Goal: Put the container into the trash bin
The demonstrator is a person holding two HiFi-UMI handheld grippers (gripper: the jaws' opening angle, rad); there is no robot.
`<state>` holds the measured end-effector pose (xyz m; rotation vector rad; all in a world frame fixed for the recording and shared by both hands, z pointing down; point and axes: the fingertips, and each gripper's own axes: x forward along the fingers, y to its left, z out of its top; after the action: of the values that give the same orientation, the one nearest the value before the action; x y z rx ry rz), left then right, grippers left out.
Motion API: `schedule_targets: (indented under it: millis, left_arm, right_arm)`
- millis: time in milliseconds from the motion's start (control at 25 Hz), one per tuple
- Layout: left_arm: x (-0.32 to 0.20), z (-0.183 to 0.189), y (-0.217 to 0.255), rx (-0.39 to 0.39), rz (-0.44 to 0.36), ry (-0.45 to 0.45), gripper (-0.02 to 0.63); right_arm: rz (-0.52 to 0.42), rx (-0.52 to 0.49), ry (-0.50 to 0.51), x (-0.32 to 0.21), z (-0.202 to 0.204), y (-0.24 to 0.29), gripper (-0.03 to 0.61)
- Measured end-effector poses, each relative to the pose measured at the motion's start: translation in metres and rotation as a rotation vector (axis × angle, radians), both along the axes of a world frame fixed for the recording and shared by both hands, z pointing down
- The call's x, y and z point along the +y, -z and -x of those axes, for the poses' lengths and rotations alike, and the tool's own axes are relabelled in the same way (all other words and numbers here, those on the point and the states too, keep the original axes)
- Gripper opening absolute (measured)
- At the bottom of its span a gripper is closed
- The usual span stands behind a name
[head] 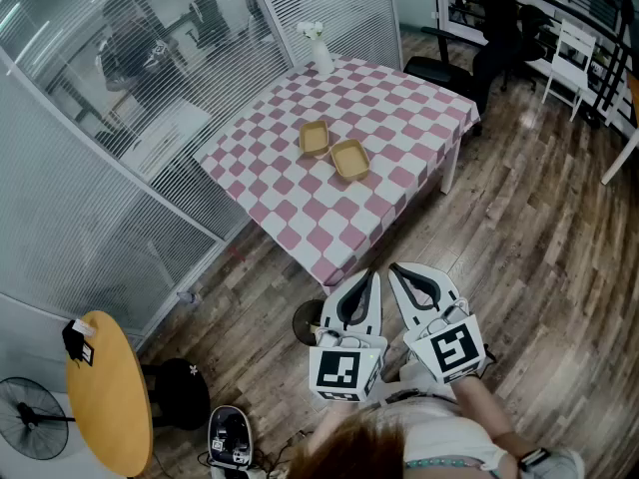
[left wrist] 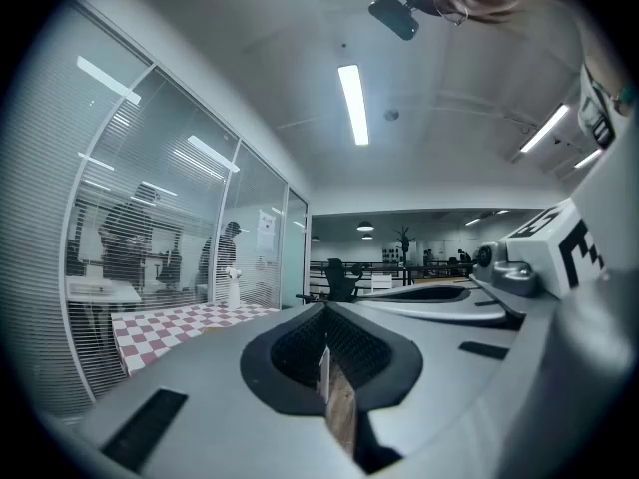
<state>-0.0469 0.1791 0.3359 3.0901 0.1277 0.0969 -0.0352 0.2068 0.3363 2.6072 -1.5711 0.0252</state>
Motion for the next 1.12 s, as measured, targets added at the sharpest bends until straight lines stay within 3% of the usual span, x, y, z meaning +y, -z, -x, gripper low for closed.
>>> schedule_targets:
  millis: [720, 1120]
  left_arm:
    - [0.022, -0.047, -0.009, -0.001, 0.029, 0.068, 0.009]
    - [-0.013, -0.081, -0.015, 0.002, 0.044, 0.071, 0.009]
  right_arm:
    - [0.022, -0.022, 0.101, 0.019, -0.045, -0.014, -0.008]
    - [0.018, 0.009, 0.069, -0.007, -0.088, -0.017, -0.008]
